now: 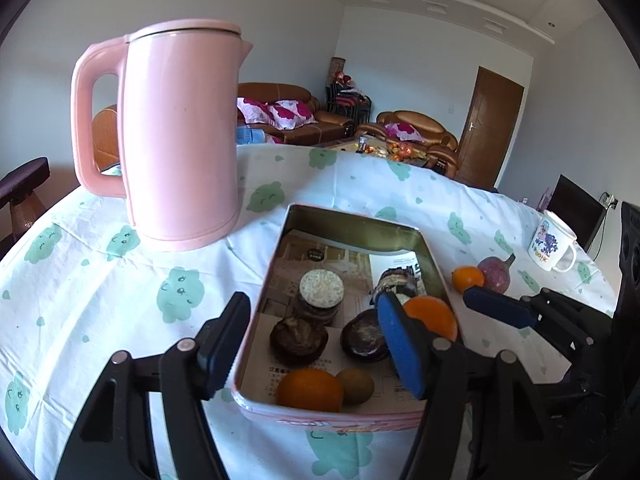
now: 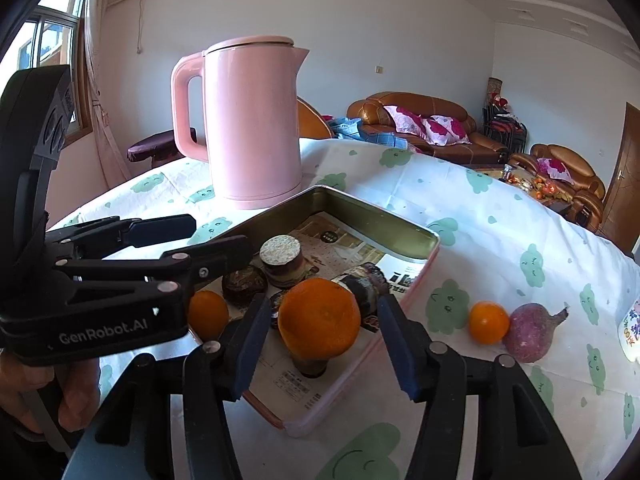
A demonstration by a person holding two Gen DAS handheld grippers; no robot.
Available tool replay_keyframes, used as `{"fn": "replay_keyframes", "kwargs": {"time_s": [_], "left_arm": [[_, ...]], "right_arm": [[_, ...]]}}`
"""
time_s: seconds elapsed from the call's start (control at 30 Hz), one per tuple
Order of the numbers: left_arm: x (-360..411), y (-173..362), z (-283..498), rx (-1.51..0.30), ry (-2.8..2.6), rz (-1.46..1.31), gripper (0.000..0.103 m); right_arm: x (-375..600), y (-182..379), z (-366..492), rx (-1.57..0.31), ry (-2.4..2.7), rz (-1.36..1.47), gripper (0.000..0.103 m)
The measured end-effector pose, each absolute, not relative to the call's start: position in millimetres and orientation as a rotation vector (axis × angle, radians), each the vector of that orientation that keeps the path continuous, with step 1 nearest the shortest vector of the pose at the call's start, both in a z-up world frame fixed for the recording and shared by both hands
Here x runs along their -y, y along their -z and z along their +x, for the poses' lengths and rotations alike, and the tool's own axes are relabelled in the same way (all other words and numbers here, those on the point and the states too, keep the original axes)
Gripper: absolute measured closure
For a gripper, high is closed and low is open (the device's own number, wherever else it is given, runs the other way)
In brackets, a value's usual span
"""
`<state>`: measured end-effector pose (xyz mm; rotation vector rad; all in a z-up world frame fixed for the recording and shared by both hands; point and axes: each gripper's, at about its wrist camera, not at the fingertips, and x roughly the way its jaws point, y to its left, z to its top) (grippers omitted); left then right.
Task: Organize fruits
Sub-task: 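Open both tools and withdraw them from the tin toward the remaining fruits, then grasp the small orange with the left tool while the right tool grasps the mangosteen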
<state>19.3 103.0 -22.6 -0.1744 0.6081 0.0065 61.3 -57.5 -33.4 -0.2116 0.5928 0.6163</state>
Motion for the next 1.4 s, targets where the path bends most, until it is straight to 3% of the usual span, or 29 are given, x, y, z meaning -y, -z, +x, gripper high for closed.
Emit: {"fn": "replay_keyframes", "kwargs": {"time_s": [0.1, 0.37, 0.9, 1.27, 1.33, 1.4], "left_arm": [[-94, 15, 20, -0.593, -0.007, -0.166, 0.028], [-46, 8, 40, -0.602, 0.021, -0.115, 0.028], [-15, 8, 82, -0.614, -0.004, -0.058, 0.027], [-5, 10, 93, -0.635, 0.011, -0.044, 0.025], [0, 10, 95, -0.64, 0.018, -0.04, 0.025], [5, 10, 97, -0.643, 0.023, -0.034, 0.025]], "right_arm": [[90, 29, 68, -0.593, -0.549, -0.183, 0.043], [176, 29, 109, -0.637, -0.315, -0.027, 0.042], [178, 65, 178, -0.826, -0.269, 0.079, 0.04], [203, 83, 192, -0.906, -0.353, 0.318, 0.038], [201, 81, 190, -0.907, -0.372, 0.306, 0.04], [201, 81, 189, -0.915, -0.406, 0.325, 0.05]]}}
